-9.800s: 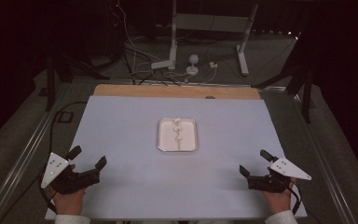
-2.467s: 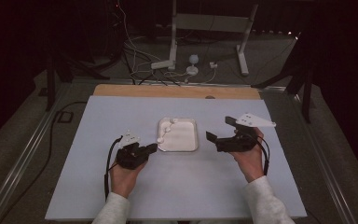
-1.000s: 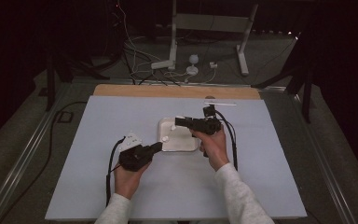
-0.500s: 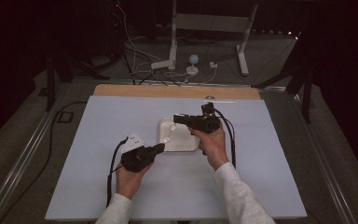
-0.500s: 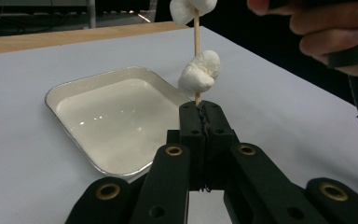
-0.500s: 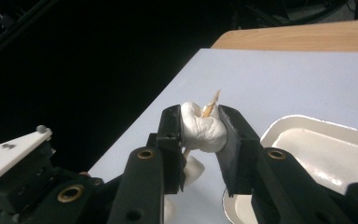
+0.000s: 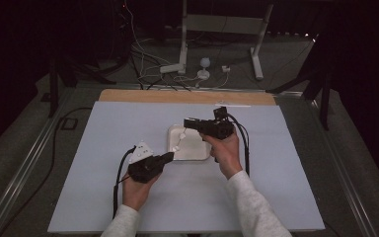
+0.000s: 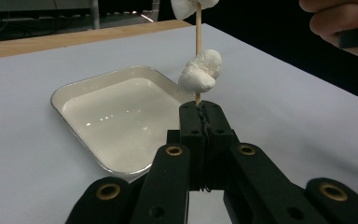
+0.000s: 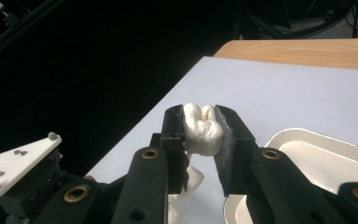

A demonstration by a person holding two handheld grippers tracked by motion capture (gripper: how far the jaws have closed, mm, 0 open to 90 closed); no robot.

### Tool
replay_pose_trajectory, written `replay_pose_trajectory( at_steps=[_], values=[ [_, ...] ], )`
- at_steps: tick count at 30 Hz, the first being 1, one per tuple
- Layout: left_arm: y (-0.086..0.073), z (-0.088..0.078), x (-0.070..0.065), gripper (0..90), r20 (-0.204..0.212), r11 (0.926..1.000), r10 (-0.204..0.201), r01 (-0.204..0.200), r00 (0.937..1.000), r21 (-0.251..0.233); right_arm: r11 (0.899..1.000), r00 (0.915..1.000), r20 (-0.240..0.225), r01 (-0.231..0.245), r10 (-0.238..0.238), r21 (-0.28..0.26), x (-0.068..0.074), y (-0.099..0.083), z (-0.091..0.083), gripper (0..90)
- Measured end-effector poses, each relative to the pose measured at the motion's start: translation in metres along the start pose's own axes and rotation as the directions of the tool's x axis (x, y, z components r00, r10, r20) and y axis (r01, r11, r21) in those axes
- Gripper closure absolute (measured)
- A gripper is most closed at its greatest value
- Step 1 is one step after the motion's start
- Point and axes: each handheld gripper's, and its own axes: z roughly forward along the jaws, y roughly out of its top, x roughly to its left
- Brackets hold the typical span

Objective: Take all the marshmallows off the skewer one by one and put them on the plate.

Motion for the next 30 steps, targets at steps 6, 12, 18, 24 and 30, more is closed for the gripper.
replay_pose_trajectory(
  at_steps=[6, 12, 18, 24, 30],
  values=[
    [-0.001, -0.001, 0.001, 90.0, 0.001, 1.0, 0.007, -0.007, 1.0, -0.004, 1.0, 0.9999, 0.003, 0.009, -0.009, -0.004, 0.001, 0.004, -0.003, 75.8],
    [-0.004, -0.001, 0.002, 90.0, -0.001, 0.9996, 0.025, -0.025, 0.9997, 0.014, 0.998, 0.9997, -0.003, -0.024, 0.024, -0.059, -0.002, 0.009, -0.012, 76.3],
    [-0.006, -0.002, 0.008, 90.0, -0.005, 0.9999, -0.015, 0.015, 0.9999, 0.003, 0.996, 0.9991, 0.042, 0.001, 0.003, -0.088, -0.006, 0.021, -0.03, 76.3],
    [-0.006, -0.002, 0.009, 90.0, -0.008, 0.9997, -0.024, 0.024, 0.9997, 0.005, 0.998, 0.9938, 0.108, 0.034, -0.028, -0.054, -0.014, 0.016, -0.031, 75.9],
    [-0.006, -0.005, 0.013, 90.0, -0.014, 0.9987, -0.05, 0.05, 0.9986, -0.008, 0.999, 0.9862, 0.16, 0.047, -0.044, -0.012, -0.025, 0.004, -0.024, 75.5]
  ],
)
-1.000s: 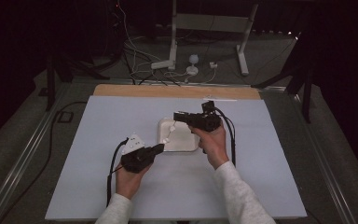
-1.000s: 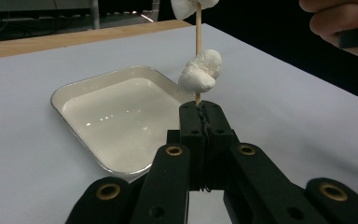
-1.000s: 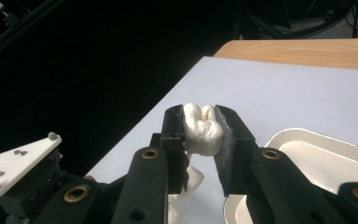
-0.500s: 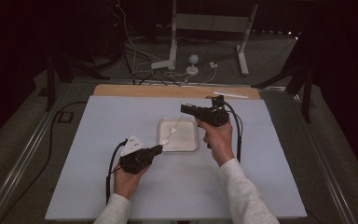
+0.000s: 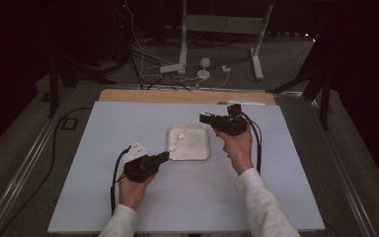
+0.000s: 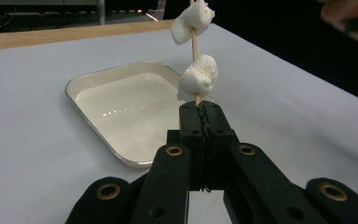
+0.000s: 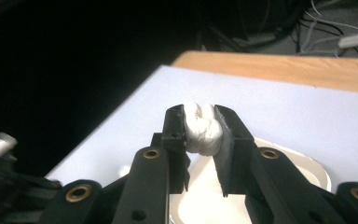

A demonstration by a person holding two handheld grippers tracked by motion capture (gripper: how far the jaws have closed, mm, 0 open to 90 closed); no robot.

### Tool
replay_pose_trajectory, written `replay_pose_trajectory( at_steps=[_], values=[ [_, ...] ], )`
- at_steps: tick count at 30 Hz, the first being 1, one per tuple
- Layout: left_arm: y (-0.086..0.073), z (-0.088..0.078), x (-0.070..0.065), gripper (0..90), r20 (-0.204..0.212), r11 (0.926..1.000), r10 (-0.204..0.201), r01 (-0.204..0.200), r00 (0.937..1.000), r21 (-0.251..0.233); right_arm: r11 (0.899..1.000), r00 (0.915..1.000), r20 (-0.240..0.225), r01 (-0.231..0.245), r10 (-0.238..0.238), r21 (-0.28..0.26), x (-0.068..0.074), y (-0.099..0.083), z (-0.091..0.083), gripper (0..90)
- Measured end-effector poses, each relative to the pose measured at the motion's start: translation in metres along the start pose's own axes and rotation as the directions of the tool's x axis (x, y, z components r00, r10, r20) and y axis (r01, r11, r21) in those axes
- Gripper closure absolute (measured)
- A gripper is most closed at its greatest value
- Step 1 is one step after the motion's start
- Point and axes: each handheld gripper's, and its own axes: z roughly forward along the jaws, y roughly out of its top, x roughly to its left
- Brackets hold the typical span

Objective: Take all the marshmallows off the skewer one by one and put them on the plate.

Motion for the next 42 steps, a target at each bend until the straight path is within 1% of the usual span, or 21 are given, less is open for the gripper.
replay_pose_trajectory(
  at_steps=[2, 3, 5, 6, 7, 8, 9, 12, 16, 17, 24, 25, 28, 30, 32, 34, 35, 37, 40, 41, 42],
  values=[
    [0.0, -0.001, 0.001, 90.0, -0.002, 1.0, -0.006, 0.006, 1.0, -0.006, 0.999, 0.9994, 0.031, 0.017, -0.018, 0.036, -0.003, -0.008, 0.008, 75.4],
    [0.0, -0.001, 0.001, 90.0, -0.003, 1.0, -0.007, 0.007, 1.0, -0.007, 0.999, 0.9994, 0.031, 0.017, -0.018, 0.036, -0.003, -0.008, 0.008, 75.4],
    [0.0, -0.001, 0.001, 90.0, -0.003, 0.9999, -0.012, 0.012, 0.9999, -0.009, 0.997, 0.9982, 0.053, 0.023, -0.026, 0.07, -0.005, -0.017, 0.016, 75.2],
    [0.0, -0.001, 0.001, 90.0, -0.004, 0.9999, -0.012, 0.012, 0.9999, -0.009, 0.997, 0.9982, 0.053, 0.023, -0.026, 0.07, -0.005, -0.017, 0.016, 75.2],
    [0.0, -0.001, 0.002, 90.0, -0.005, 0.9999, -0.012, 0.012, 0.9999, -0.008, 0.995, 0.9966, 0.071, 0.035, -0.042, 0.097, -0.006, -0.022, 0.022, 74.9],
    [0.0, -0.001, 0.002, 90.0, -0.006, 0.9999, -0.013, 0.013, 0.9999, -0.007, 0.995, 0.9966, 0.071, 0.035, -0.042, 0.097, -0.006, -0.022, 0.022, 74.9],
    [0.001, -0.002, 0.002, 90.0, -0.006, 0.9999, -0.014, 0.014, 0.9999, -0.009, 0.992, 0.9947, 0.087, 0.045, -0.056, 0.119, -0.007, -0.027, 0.028, 74.7],
    [0.001, -0.002, 0.003, 90.0, -0.009, 0.9998, -0.018, 0.018, 0.9998, -0.011, 0.989, 0.9929, 0.099, 0.052, -0.067, 0.141, -0.008, -0.031, 0.033, 74.3],
    [0.001, -0.002, 0.003, 90.0, -0.009, 0.9998, -0.019, 0.019, 0.9998, -0.008, 0.985, 0.9911, 0.119, 0.039, -0.059, 0.168, -0.012, -0.038, 0.042, 73.9],
    [0.001, -0.002, 0.003, 90.0, -0.009, 0.9998, -0.02, 0.019, 0.9998, -0.009, 0.982, 0.9893, 0.133, 0.035, -0.06, 0.184, -0.015, -0.041, 0.047, 74.0],
    [0.001, -0.002, 0.003, 90.0, -0.01, 0.9997, -0.024, 0.024, 0.9997, -0.01, 0.976, 0.987, 0.151, 0.02, -0.054, 0.219, -0.02, -0.05, 0.056, 73.1],
    [0.001, -0.002, 0.004, 90.0, -0.01, 0.9996, -0.026, 0.026, 0.9996, -0.011, 0.977, 0.9869, 0.153, 0.018, -0.052, 0.215, -0.02, -0.051, 0.057, 68.7],
    [0.001, -0.003, 0.004, 90.0, -0.013, 0.9996, -0.027, 0.027, 0.9995, -0.01, 0.978, 0.9845, 0.168, 0.015, -0.051, 0.206, -0.02, -0.051, 0.058, 50.3],
    [0.001, -0.003, 0.005, 90.0, -0.013, 0.9996, -0.027, 0.027, 0.9995, -0.009, 0.978, 0.9828, 0.178, 0.012, -0.05, 0.206, -0.02, -0.051, 0.057, 43.6],
    [0.001, -0.003, 0.005, 90.0, -0.015, 0.9995, -0.029, 0.029, 0.9995, -0.011, 0.979, 0.983, 0.178, 0.009, -0.046, 0.202, -0.02, -0.05, 0.054, 36.3],
    [0.001, -0.003, 0.005, 90.0, -0.017, 0.9996, -0.028, 0.028, 0.9995, -0.009, 0.983, 0.9882, 0.152, -0.006, -0.022, 0.184, -0.017, -0.049, 0.049, 29.7],
    [0.001, -0.003, 0.005, 90.0, -0.018, 0.9996, -0.028, 0.028, 0.9994, -0.008, 0.983, 0.9882, 0.152, -0.006, -0.022, 0.184, -0.017, -0.049, 0.049, 29.7],
    [0.001, -0.003, 0.005, 90.0, -0.019, 0.9996, -0.028, 0.028, 0.9994, -0.009, 0.985, 0.9924, 0.122, -0.005, -0.017, 0.174, -0.012, -0.049, 0.045, 26.7],
    [0.0, -0.003, 0.005, 90.0, -0.019, 0.9996, -0.028, 0.028, 0.9994, -0.009, 0.986, 0.9965, 0.081, 0.007, -0.021, 0.169, -0.004, -0.049, 0.041, 25.8],
    [0.0, -0.003, 0.005, 90.0, -0.02, 0.9996, -0.028, 0.028, 0.9994, -0.009, 0.986, 0.9989, 0.044, 0.005, -0.013, 0.166, 0.001, -0.049, 0.04, 25.8],
    [0.0, -0.003, 0.005, 90.0, -0.02, 0.9996, -0.028, 0.028, 0.9994, -0.009, 0.986, 0.9989, 0.044, 0.005, -0.013, 0.166, 0.001, -0.049, 0.04, 25.8]
  ],
)
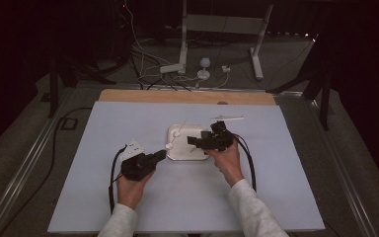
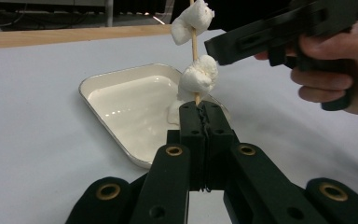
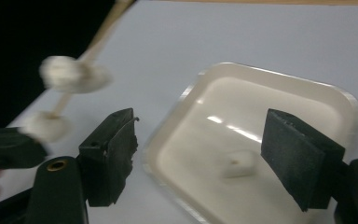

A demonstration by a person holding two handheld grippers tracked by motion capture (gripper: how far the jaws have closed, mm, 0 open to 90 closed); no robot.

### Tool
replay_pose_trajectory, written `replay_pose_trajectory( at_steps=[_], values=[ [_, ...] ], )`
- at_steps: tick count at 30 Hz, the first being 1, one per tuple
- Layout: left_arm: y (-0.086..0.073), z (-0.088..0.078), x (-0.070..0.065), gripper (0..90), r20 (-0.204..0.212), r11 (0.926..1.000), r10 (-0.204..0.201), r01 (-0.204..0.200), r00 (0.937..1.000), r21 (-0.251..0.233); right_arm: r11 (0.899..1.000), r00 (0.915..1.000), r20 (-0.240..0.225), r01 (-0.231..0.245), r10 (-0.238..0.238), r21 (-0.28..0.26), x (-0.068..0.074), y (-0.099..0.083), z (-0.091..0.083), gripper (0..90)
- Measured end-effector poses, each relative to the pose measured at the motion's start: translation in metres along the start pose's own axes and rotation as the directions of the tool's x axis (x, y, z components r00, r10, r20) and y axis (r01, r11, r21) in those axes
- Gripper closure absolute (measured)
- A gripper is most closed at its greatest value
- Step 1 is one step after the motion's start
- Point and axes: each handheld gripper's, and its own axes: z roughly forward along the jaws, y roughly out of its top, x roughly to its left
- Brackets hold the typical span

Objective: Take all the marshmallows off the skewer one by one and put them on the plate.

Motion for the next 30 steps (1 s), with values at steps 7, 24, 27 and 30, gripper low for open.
replay_pose_trajectory(
  at_steps=[7, 24, 27, 30],
  values=[
    [0.0, 0.0, 0.0, 90.0, 0.0, 1.0, 0.003, -0.003, 1.0, 0.001, 1.0, 0.9956, -0.094, 0.003, -0.005, -0.013, 0.016, 0.0, -0.001, 29.0],
    [-0.001, 0.006, -0.006, 90.0, 0.001, 0.9995, 0.026, -0.026, 0.9997, 0.017, 0.997, 0.9719, -0.225, -0.071, 0.068, -0.005, 0.033, 0.008, 0.014, 52.6],
    [-0.001, 0.007, -0.008, 90.0, 0.005, 0.9993, 0.032, -0.032, 0.9995, 0.019, 0.997, 0.969, -0.234, -0.082, 0.079, -0.004, 0.035, 0.008, 0.016, 60.1],
    [-0.002, 0.007, -0.008, 90.0, 0.005, 0.9992, 0.033, -0.033, 0.9994, 0.022, 0.997, 0.967, -0.243, -0.08, 0.076, -0.006, 0.037, 0.008, 0.017, 68.8]
  ],
)
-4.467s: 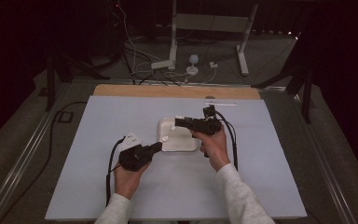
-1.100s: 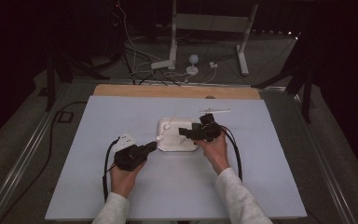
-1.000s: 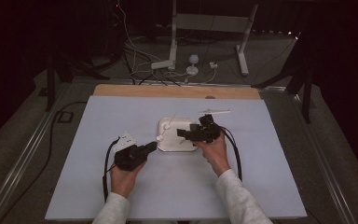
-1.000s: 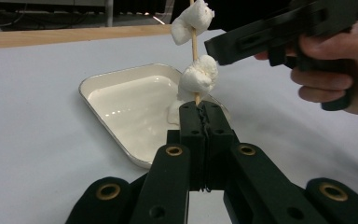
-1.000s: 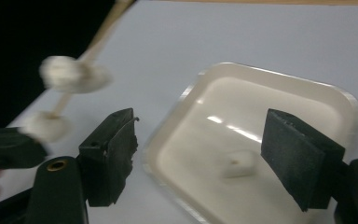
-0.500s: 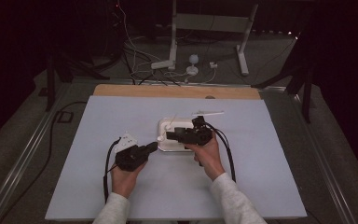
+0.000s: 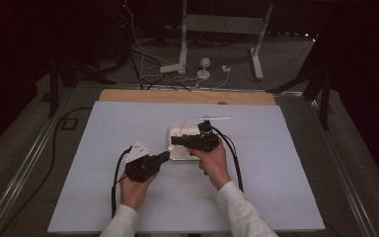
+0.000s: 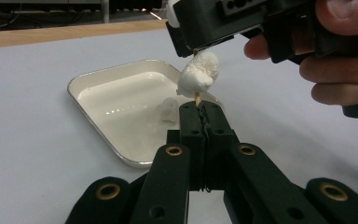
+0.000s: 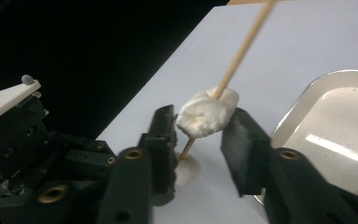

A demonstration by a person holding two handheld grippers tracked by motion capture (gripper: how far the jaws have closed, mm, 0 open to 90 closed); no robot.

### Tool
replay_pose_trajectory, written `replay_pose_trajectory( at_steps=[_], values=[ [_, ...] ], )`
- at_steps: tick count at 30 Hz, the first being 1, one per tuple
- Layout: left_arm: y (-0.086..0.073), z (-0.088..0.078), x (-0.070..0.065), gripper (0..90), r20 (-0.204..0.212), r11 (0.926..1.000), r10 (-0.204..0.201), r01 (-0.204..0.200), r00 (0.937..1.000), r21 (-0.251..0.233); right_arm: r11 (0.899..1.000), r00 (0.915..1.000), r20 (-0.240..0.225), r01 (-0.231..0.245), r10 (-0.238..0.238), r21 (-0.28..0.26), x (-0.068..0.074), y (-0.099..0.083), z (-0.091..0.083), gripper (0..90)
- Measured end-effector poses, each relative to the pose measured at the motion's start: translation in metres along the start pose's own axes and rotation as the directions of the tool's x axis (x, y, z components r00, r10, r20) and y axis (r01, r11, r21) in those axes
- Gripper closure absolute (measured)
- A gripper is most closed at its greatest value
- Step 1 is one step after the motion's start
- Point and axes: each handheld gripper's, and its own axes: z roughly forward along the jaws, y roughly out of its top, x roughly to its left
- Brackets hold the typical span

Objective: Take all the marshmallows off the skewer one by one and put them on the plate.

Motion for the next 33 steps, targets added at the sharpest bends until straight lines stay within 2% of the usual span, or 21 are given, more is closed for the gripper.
replay_pose_trajectory(
  at_steps=[4, 9, 15, 17, 21, 23, 33],
  values=[
    [0.0, 0.0, 0.0, 90.0, 0.001, 1.0, 0.002, -0.002, 1.0, 0.002, 1.0, 0.9998, -0.006, 0.018, -0.018, -0.014, 0.004, 0.0, 0.0, 74.3],
    [0.0, 0.0, -0.001, 90.0, 0.006, 0.9999, 0.01, -0.01, 0.9999, -0.003, 0.999, 0.9995, -0.003, 0.031, -0.031, -0.033, 0.006, 0.001, -0.003, 77.0],
    [0.0, 0.001, -0.002, 90.0, 0.001, 0.9993, 0.034, -0.034, 0.9994, 0.013, 0.998, 0.9994, -0.001, 0.035, -0.035, -0.059, 0.007, 0.003, -0.007, 78.2],
    [0.0, 0.001, -0.002, 90.0, 0.005, 0.9995, 0.032, -0.032, 0.9995, 0.006, 0.997, 0.9994, -0.01, 0.031, -0.032, -0.075, 0.007, 0.006, -0.011, 78.4],
    [0.0, -0.001, -0.002, 90.0, 0.009, 0.9992, 0.04, -0.04, 0.9992, -0.005, 0.996, 0.9977, 0.004, 0.068, -0.068, -0.066, 0.012, 0.011, -0.013, 78.4],
    [0.001, -0.002, -0.002, 90.0, -0.008, 0.9986, 0.052, -0.052, 0.9986, -0.003, 0.995, 0.9972, 0.005, 0.075, -0.075, -0.07, 0.013, 0.012, -0.013, 78.4],
    [0.0, -0.003, -0.003, 90.0, -0.023, 0.9974, 0.071, -0.071, 0.9973, -0.011, 0.991, 0.9974, 0.013, 0.072, -0.071, -0.116, 0.016, 0.014, -0.015, 78.5]
  ],
)
